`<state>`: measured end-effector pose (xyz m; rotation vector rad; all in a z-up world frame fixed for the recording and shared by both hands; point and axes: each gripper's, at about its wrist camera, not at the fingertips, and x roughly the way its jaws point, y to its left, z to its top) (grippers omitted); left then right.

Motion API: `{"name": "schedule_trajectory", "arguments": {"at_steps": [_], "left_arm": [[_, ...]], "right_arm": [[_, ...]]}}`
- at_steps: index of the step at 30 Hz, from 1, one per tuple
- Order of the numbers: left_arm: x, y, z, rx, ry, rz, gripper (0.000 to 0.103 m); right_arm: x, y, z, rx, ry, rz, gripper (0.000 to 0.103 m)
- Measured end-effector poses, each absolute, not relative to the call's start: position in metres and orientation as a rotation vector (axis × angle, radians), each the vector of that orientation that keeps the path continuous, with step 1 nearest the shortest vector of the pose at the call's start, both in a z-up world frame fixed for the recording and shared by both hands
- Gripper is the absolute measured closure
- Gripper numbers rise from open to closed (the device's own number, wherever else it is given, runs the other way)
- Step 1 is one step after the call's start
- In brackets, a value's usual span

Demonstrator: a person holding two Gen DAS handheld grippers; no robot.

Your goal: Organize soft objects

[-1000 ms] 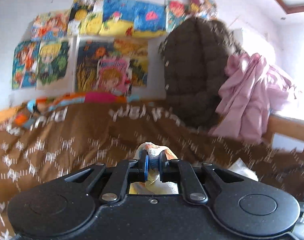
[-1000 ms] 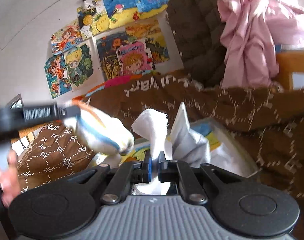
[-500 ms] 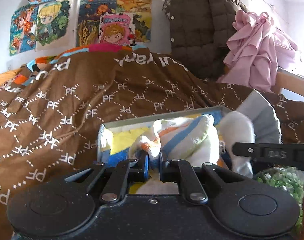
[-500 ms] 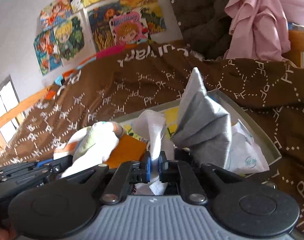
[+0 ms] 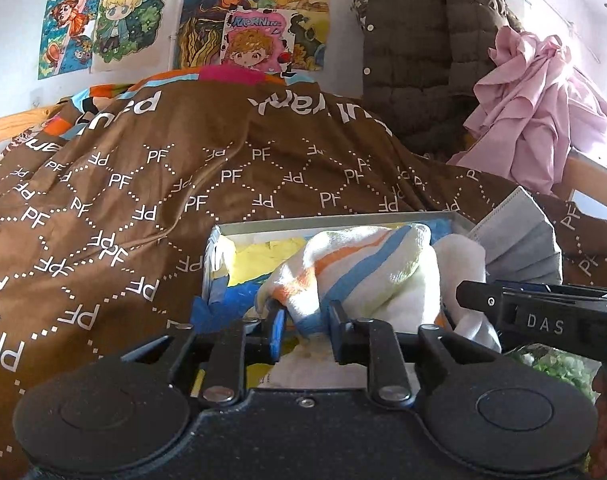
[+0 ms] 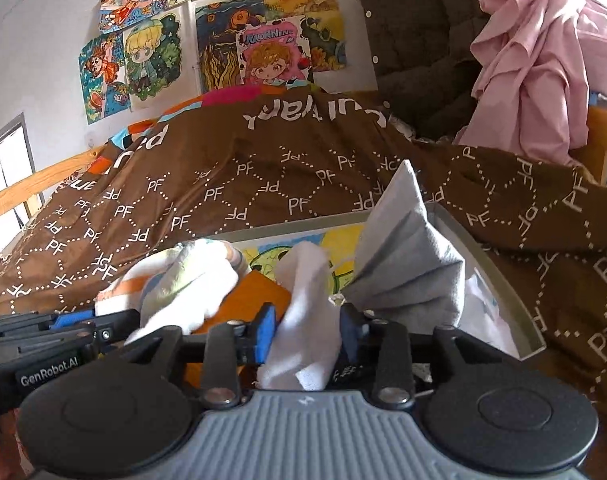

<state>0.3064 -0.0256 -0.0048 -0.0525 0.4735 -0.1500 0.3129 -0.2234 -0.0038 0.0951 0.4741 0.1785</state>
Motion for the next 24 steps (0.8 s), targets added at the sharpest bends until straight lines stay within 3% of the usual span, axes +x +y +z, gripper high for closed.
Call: {"name": "schedule_trajectory", "arguments": {"at_steps": [5, 9, 11, 18, 24], "left_arm": [[0.302, -0.025, 0.000, -0.067, 0.466, -0.139, 0.056], [0.296, -0.023, 0.007, -0.087, 0.474, -0.144, 0.050], [0.290, -0.022, 0.013, -0.093, 0.463, -0.142, 0.041], [0.275, -0.025, 0.031, -0.101, 0.434, -0.130, 0.033], [0.260, -0.028, 0.045, -0.107, 0.385, -0.116, 0.020]], "right_arm": [[0.303, -0.228, 0.004, 0.086, 0.449, 0.170, 0.046], [0.289, -0.233, 0.014, 0.076, 0.401, 0.143, 0.032], [0.281, -0.237, 0.021, 0.077, 0.380, 0.144, 0.030], [0.262, -0.245, 0.040, 0.067, 0.334, 0.132, 0.021], [0.248, -0.251, 0.052, 0.059, 0.307, 0.130, 0.011]]}}
